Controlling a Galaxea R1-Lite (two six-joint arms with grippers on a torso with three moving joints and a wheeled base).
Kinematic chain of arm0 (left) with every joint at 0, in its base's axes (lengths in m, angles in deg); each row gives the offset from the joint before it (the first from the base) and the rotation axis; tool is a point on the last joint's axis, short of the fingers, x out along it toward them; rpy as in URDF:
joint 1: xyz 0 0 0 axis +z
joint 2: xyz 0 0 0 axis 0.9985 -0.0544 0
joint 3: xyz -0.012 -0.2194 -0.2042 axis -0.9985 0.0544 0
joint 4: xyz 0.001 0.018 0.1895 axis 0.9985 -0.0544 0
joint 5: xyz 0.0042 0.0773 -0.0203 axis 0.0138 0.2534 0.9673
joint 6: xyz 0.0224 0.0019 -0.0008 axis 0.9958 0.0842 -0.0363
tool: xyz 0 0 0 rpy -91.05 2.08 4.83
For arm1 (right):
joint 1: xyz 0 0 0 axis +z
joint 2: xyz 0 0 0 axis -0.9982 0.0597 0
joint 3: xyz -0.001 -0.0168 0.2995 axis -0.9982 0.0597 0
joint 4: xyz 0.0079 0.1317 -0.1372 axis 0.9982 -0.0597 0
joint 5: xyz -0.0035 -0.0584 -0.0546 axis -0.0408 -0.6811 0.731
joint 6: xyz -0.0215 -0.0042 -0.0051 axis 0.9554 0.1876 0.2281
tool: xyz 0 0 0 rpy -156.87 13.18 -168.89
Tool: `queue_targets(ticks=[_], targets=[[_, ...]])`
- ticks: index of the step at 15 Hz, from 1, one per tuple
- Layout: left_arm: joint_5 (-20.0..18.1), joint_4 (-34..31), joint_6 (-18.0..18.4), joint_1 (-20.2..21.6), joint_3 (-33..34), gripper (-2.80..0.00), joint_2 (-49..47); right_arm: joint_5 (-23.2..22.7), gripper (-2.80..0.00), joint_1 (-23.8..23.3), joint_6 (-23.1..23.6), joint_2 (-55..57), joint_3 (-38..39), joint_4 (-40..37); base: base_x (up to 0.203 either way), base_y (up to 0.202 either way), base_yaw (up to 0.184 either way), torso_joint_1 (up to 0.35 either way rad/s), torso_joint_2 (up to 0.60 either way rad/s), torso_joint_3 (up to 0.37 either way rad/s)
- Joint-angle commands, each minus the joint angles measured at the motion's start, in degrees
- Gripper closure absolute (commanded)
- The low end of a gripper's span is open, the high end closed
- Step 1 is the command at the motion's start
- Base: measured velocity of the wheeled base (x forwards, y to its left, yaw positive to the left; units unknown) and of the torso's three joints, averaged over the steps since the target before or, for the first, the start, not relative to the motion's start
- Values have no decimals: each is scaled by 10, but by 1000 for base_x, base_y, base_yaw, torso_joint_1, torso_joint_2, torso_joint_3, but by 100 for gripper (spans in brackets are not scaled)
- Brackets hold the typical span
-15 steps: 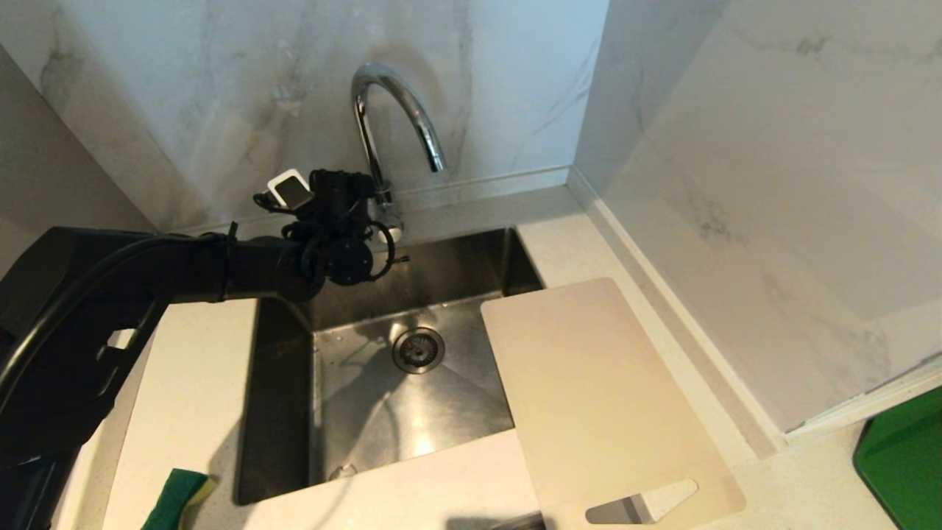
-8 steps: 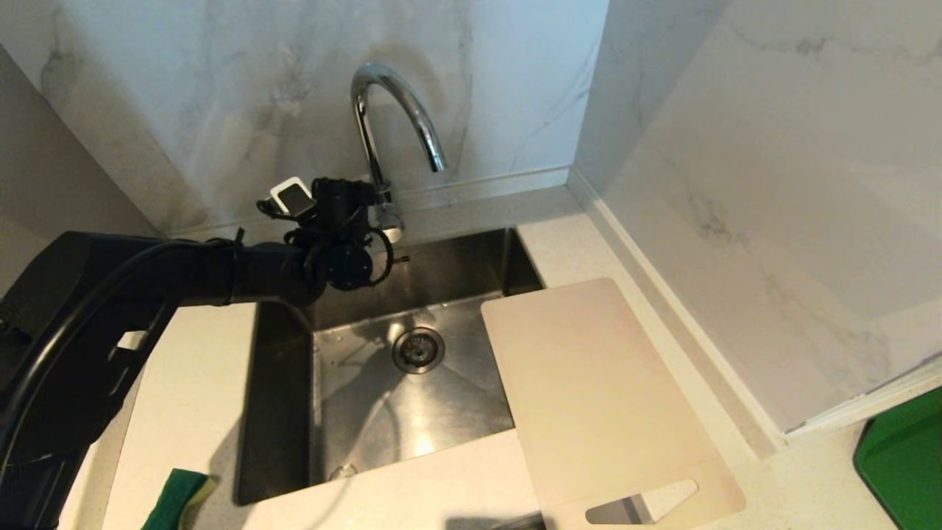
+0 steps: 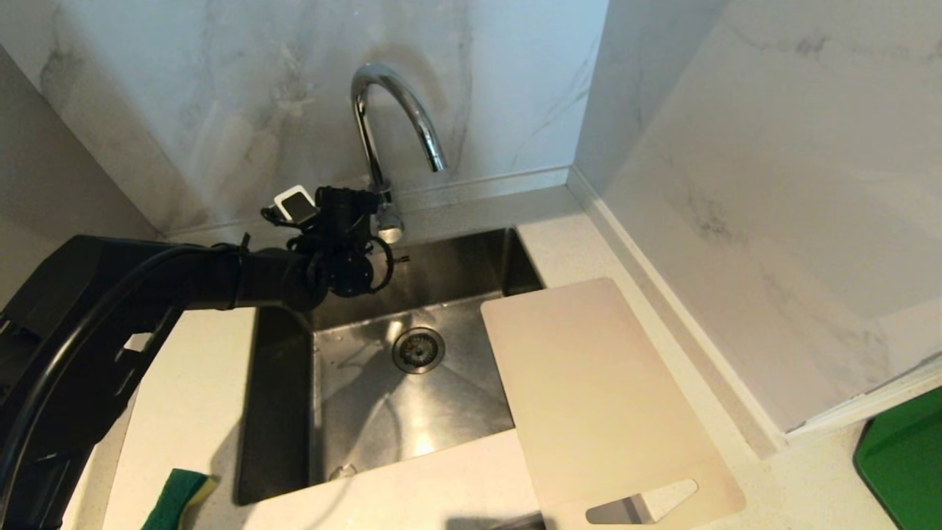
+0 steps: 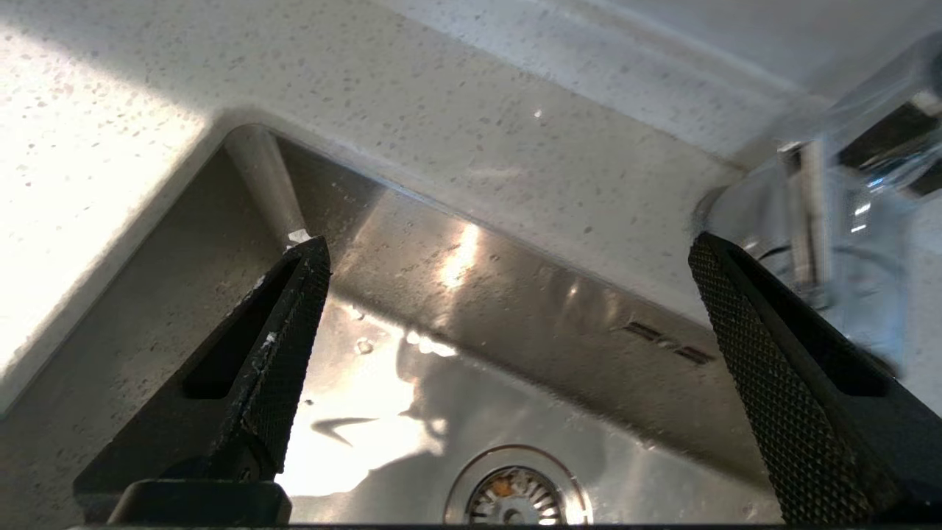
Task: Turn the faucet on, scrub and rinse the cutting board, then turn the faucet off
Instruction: Turn on the tap
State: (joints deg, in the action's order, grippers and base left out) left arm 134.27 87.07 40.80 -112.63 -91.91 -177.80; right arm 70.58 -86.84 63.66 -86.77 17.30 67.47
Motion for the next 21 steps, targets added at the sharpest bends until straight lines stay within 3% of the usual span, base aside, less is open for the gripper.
queue_targets(ticks=[1, 8, 12, 21], targets=[[3, 1, -4, -1, 17, -280, 2, 0, 0, 0, 0, 0, 1, 0, 0, 0, 0, 0, 0, 0], [-1, -4, -7, -7, 15, -280, 1, 0, 0, 0, -1, 0, 1, 0, 0, 0, 0, 0, 0, 0], [-8, 0, -28, -17, -13, -280, -2, 0, 0, 0, -1, 0, 1, 0, 0, 0, 0, 0, 0, 0], [-43, 63, -41, -1, -15, -280, -6, 0, 0, 0, -1, 0, 1, 0, 0, 0, 0, 0, 0, 0]])
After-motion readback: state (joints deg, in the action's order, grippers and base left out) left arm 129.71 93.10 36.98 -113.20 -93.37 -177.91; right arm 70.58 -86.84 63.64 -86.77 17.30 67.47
